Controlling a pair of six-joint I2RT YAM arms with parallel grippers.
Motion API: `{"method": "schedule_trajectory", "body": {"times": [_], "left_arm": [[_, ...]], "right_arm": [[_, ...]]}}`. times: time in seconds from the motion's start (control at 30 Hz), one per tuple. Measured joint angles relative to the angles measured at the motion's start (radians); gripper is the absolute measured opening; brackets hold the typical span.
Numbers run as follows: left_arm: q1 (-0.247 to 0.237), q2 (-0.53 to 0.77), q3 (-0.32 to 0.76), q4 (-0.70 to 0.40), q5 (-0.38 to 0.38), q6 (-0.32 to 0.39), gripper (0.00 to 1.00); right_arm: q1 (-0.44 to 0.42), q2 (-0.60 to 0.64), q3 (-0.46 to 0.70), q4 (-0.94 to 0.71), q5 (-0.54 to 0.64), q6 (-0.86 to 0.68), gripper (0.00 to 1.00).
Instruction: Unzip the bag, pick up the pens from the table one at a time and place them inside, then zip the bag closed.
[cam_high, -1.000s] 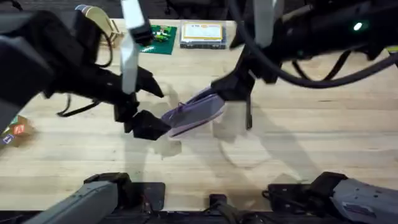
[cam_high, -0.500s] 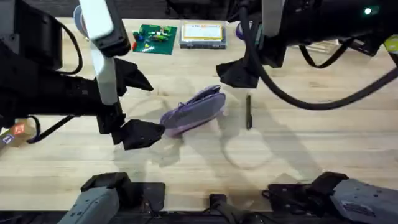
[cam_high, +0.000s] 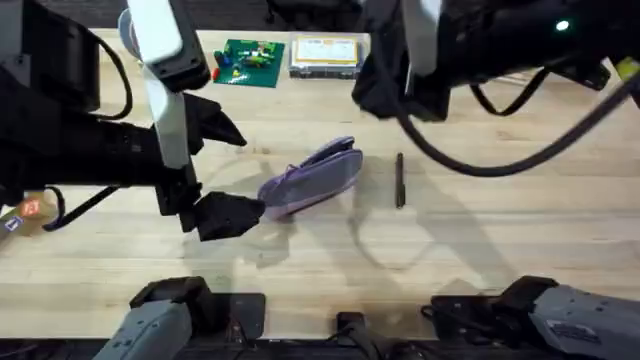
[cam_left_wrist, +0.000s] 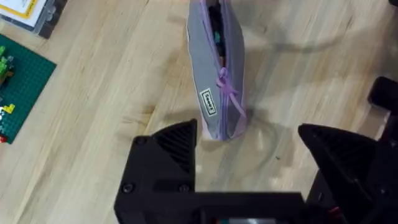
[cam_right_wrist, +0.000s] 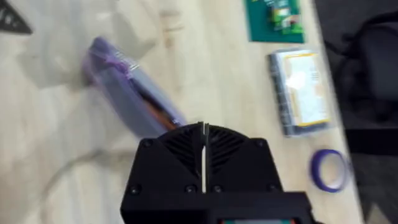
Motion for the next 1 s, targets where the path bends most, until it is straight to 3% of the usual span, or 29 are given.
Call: {"method": "schedule_trajectory", "body": {"times": [0.37,1.0], "left_arm": [[0.000,0.000,0.000,0.000,0.000,0.000,0.993],[0.000,0.000,0.000,0.004,0.000,0.000,0.993]], "right_arm": [[0.000,0.197,0.000,-0.085,-0.195,-0.162,0.030],[0.000,0.383,0.000,-0.072,-0.223,-0.400,0.030]]}}
